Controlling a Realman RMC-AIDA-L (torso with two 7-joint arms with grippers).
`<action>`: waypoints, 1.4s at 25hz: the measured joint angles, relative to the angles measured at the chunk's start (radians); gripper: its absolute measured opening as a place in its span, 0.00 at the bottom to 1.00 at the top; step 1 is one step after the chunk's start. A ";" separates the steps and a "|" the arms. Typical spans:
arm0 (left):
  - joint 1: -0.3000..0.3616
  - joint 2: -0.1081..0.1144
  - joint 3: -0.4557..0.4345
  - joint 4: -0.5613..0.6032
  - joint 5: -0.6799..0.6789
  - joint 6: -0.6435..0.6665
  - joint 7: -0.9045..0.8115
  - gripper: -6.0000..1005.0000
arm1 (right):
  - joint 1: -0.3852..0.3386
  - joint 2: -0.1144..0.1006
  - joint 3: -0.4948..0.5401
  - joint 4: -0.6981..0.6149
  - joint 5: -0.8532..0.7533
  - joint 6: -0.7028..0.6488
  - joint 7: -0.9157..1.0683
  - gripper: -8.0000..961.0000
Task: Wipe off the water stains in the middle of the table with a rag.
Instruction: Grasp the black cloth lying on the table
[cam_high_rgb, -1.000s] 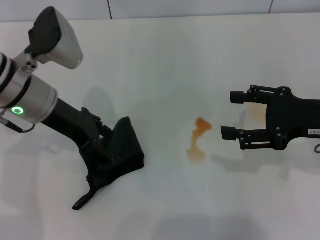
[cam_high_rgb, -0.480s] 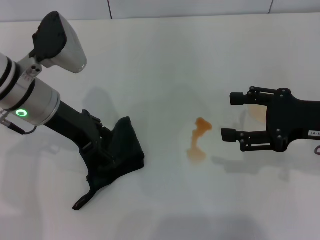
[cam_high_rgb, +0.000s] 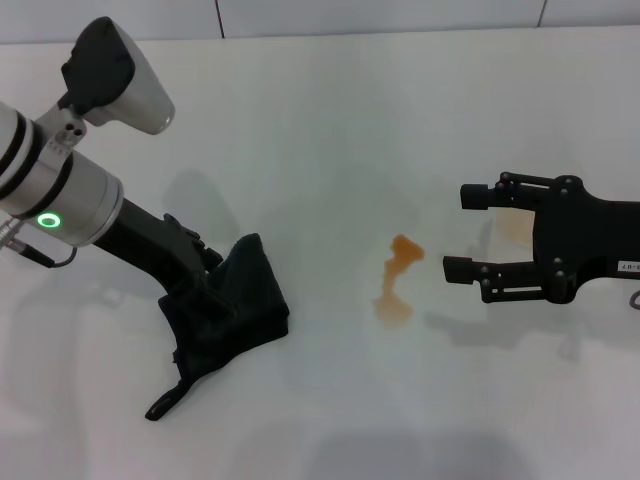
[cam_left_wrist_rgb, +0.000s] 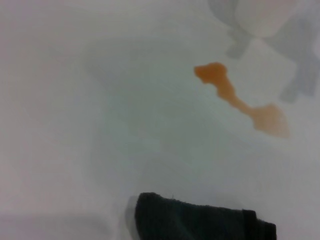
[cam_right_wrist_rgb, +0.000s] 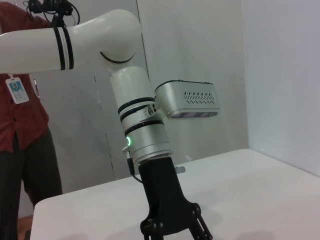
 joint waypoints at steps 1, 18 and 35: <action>0.001 0.000 -0.002 0.002 0.000 -0.001 -0.011 0.88 | 0.000 0.000 0.001 -0.001 0.000 0.000 0.000 0.88; 0.018 -0.001 0.001 0.000 0.000 -0.024 -0.056 0.88 | 0.004 0.000 -0.001 0.001 0.000 -0.002 -0.001 0.87; 0.023 -0.001 0.064 0.002 -0.032 -0.044 -0.087 0.88 | -0.001 0.000 -0.003 0.003 0.012 -0.020 -0.003 0.87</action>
